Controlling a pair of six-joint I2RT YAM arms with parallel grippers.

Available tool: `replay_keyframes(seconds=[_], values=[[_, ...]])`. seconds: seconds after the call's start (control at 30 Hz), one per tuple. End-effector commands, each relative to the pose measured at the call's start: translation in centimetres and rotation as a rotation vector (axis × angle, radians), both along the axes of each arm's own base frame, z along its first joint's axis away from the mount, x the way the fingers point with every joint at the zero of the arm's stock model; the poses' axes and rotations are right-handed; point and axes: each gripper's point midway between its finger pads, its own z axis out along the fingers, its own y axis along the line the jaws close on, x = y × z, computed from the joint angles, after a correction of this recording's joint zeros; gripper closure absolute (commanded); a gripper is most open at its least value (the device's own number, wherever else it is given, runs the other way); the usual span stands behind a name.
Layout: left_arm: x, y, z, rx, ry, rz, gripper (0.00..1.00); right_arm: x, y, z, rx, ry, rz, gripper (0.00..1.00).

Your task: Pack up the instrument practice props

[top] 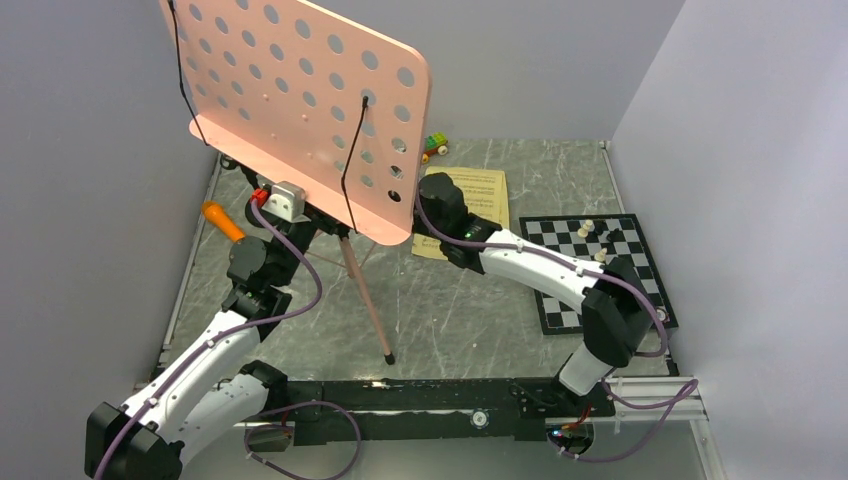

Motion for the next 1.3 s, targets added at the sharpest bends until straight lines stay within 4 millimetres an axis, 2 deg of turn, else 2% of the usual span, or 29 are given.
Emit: replay_keyframes(seconds=[0.0, 0.1, 0.13, 0.3, 0.4, 0.5, 0.57, 0.63, 0.73, 0.9, 1.0, 1.13, 1.27], values=[[0.2, -1.8, -5.0, 0.103, 0.154, -0.062, 1.00, 1.9, -2.4, 0.5, -0.067, -0.194, -0.124, 0.95], [0.1, -1.7, -4.8, 0.106, 0.147, -0.057, 1.00, 1.8, -4.1, 0.9, -0.067, -0.324, -0.153, 0.71], [0.1, -1.7, -4.8, 0.106, 0.145, -0.057, 1.00, 1.6, -4.5, 0.9, -0.070, -0.369, -0.154, 0.67], [0.1, -1.8, -4.6, 0.102, 0.144, -0.063, 1.00, 1.0, -5.0, 1.5, -0.093, -0.535, -0.142, 0.58], [0.1, -1.9, -4.7, 0.100, 0.148, -0.067, 1.00, -0.2, -4.2, 2.3, -0.114, -0.662, -0.120, 0.50], [0.2, -1.9, -4.7, 0.101, 0.156, -0.066, 1.00, -1.2, -3.1, 2.2, -0.176, -0.805, -0.099, 0.40], [0.2, -1.9, -4.7, 0.101, 0.164, -0.066, 1.00, -1.7, -2.6, 2.4, -0.195, -0.897, -0.103, 0.37], [0.2, -1.9, -4.7, 0.100, 0.168, -0.067, 1.00, -1.7, -2.2, 2.4, -0.212, -0.941, -0.103, 0.38], [0.1, -1.9, -4.7, 0.098, 0.172, -0.067, 1.00, -0.8, -2.2, 2.8, -0.227, -0.967, -0.153, 0.42], [0.1, -2.0, -4.8, 0.098, 0.179, -0.075, 1.00, 0.0, -1.7, 2.3, -0.258, -1.001, -0.161, 0.60], [0.1, -2.1, -4.9, 0.099, 0.183, -0.078, 1.00, 0.2, -1.3, 1.3, -0.297, -1.030, -0.141, 0.71], [0.1, -1.9, -4.9, 0.106, 0.185, -0.069, 1.00, 0.0, -1.4, 0.3, -0.316, -1.060, -0.118, 0.72], [0.1, -2.0, -5.0, 0.106, 0.189, -0.075, 1.00, 0.7, -1.5, -0.3, -0.356, -1.092, -0.136, 0.75]])
